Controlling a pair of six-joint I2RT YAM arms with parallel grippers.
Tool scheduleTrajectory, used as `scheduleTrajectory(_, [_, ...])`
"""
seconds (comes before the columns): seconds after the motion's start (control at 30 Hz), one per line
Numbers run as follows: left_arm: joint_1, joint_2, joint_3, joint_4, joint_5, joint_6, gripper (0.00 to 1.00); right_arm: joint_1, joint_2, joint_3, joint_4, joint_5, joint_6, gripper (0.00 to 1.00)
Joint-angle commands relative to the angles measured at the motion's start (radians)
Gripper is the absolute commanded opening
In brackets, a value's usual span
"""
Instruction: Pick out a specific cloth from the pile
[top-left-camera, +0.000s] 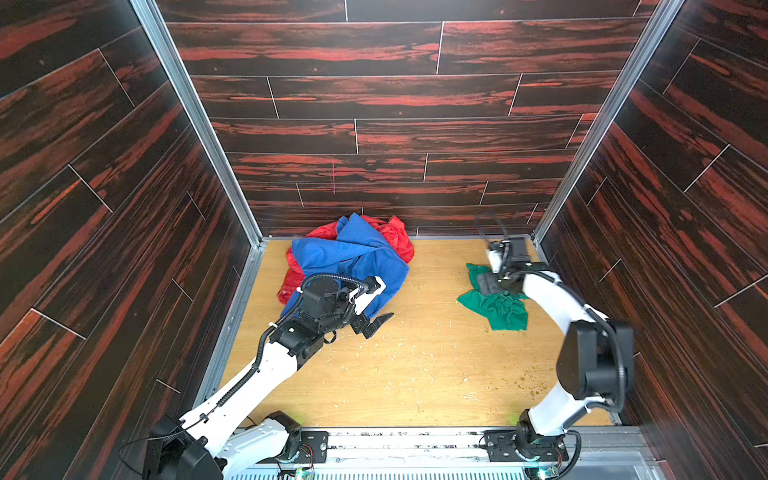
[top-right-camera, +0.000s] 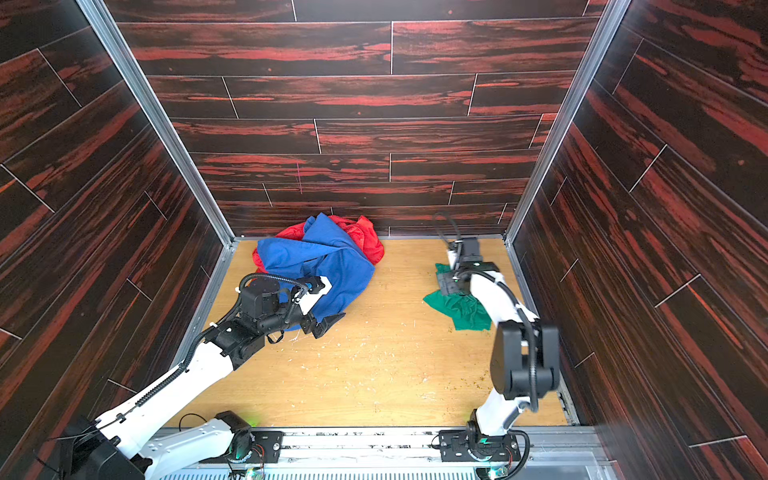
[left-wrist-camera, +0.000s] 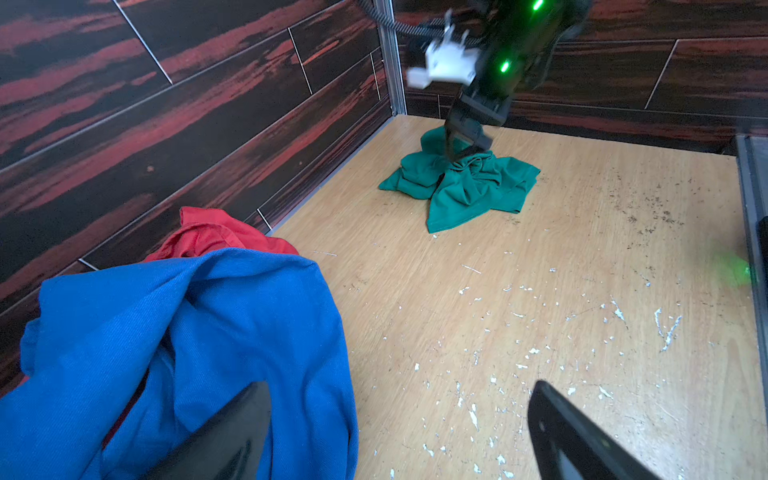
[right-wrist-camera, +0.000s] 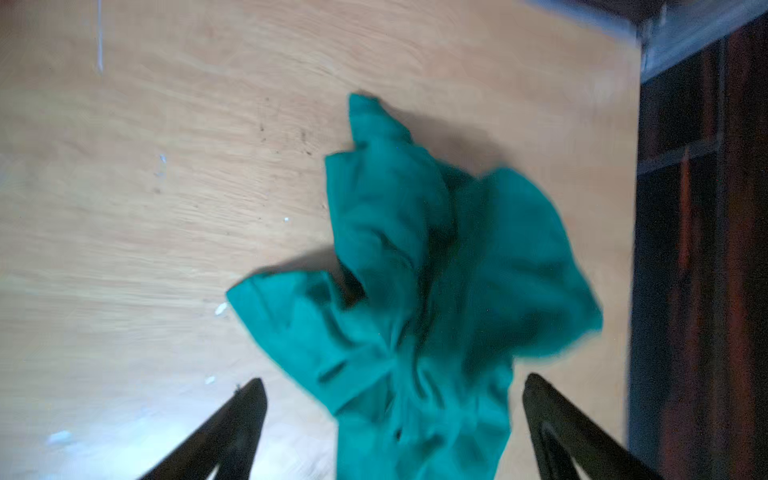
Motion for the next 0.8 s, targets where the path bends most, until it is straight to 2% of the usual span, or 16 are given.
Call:
scheduleTrajectory(0.0, [-0.002,-0.005,0.019,-0.008,0.005,0.015,0.99,-0.022,0.098,0.053,0.039,0.048,-0.245,0.99])
scheduleTrajectory(0.13, [-0.002,-0.007,0.022,-0.011,0.0,0.02,0.99,-0.057,0.202,0.13,-0.08,0.054,-0.246,0.99])
scheduleTrajectory(0.23, [-0.002,-0.005,0.021,-0.011,0.001,0.021,0.99,-0.062,0.208,0.101,-0.077,-0.032,-0.224,0.99])
scheduleTrajectory(0.3, [-0.002,-0.004,0.022,-0.01,0.004,0.019,0.99,-0.062,0.233,0.093,-0.08,-0.048,-0.211,0.99])
scheduleTrajectory(0.47, [-0.002,-0.002,0.02,-0.012,-0.002,0.02,0.99,-0.097,0.363,0.133,-0.11,-0.002,-0.126,0.99])
scheduleTrajectory(0.6, [-0.002,0.001,0.019,-0.013,-0.004,0.024,0.99,-0.114,0.464,0.207,-0.183,-0.034,-0.069,0.99])
scheduleTrajectory(0.67, [-0.002,0.003,0.018,-0.015,-0.005,0.024,0.99,-0.114,0.482,0.22,-0.191,-0.086,-0.055,0.99])
scheduleTrajectory(0.77, [-0.002,0.006,0.017,-0.016,-0.009,0.029,0.99,-0.115,0.503,0.242,-0.226,-0.164,-0.05,0.85])
